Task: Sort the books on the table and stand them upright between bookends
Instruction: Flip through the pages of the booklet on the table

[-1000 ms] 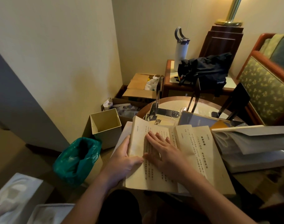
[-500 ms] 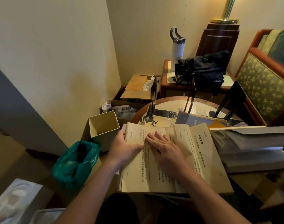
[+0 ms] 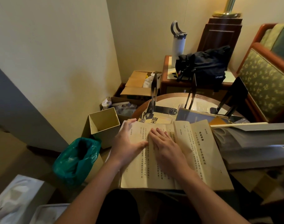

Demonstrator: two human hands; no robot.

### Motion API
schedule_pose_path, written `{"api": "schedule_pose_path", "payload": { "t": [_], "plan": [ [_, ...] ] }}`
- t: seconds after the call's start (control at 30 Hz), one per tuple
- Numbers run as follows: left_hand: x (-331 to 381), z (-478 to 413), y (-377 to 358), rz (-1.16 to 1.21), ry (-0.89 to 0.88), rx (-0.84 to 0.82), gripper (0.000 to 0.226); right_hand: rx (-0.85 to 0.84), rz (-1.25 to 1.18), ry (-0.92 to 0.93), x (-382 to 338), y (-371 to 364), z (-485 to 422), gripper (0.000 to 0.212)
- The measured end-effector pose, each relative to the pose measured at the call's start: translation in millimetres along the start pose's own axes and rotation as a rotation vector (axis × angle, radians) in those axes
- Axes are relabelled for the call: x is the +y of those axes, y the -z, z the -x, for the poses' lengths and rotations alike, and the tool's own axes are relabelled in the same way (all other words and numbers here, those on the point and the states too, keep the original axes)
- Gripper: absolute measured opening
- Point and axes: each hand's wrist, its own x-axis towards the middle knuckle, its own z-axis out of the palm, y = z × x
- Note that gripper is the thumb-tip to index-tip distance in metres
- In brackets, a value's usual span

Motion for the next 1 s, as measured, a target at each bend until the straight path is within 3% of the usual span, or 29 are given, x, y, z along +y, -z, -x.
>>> {"api": "schedule_pose_path", "payload": {
  "t": [0.2,0.5,0.83,1.0],
  "plan": [
    [-2,45,8,0.045,0.118,-0.130,0.049,0.007,0.010,-0.022,-1,0,1,0.051],
    [-9,57,14,0.102,0.156,-0.223,0.061,-0.004,0.004,-0.029,-5,2,3,0.048],
    [2,-6,2,0.050,0.112,-0.038,0.035,0.020,-0.016,-0.038,1,-5,1,0.044],
    [-3,20,2,0.057,0.121,-0.084,0.048,0.027,0.004,-0.046,3,-9,1,0.045]
  ]
}}
